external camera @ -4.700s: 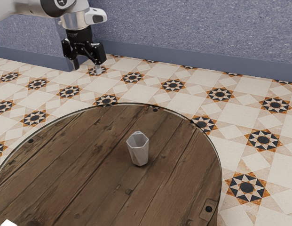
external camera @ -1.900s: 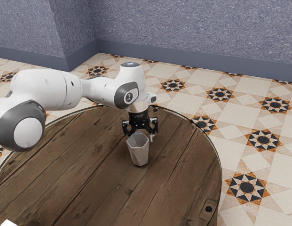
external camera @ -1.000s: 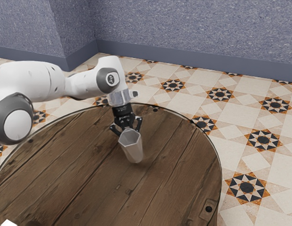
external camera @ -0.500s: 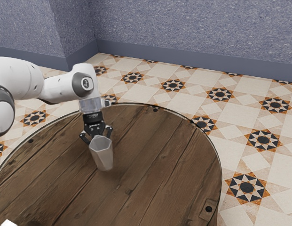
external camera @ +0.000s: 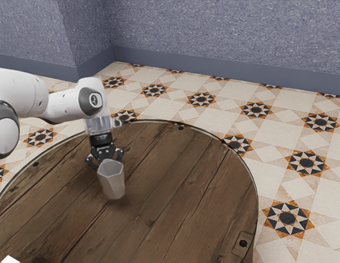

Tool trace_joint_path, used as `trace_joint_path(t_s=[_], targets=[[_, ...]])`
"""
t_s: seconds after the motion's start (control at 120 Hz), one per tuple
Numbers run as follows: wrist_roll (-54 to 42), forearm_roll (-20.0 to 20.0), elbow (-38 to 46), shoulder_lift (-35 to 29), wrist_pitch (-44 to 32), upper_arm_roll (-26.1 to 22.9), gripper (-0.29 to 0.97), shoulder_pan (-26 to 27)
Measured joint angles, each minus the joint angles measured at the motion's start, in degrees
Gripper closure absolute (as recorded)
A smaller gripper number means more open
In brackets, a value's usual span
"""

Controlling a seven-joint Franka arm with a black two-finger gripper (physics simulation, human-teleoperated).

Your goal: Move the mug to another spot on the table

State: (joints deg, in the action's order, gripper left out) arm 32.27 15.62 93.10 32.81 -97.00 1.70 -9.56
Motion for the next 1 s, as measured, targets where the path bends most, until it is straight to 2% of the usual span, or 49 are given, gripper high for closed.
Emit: trace_joint_path(t_s=[0.233,0.458,0.667,0.8,0.925,1.0], targets=[[-0.4,-0.1,-1.8,2.5,0.0,0.1,0.75,-0.1],[-0.8,1.7,-1.7,3.1,-1.4,0.1,0.31,-0.1],[-3.0,0.9,-1.8,1.1,-6.0,0.0,0.12,-0.2],[-5.3,-3.4,-0.7,-3.3,-10.7,-0.4,0.06,0.1],[-7.3,-10.8,6.4,-12.8,-14.4,-2.9,0.03,0.1],[-9.0,-13.6,11.6,-20.1,-15.7,-4.6,0.02,0.1]])
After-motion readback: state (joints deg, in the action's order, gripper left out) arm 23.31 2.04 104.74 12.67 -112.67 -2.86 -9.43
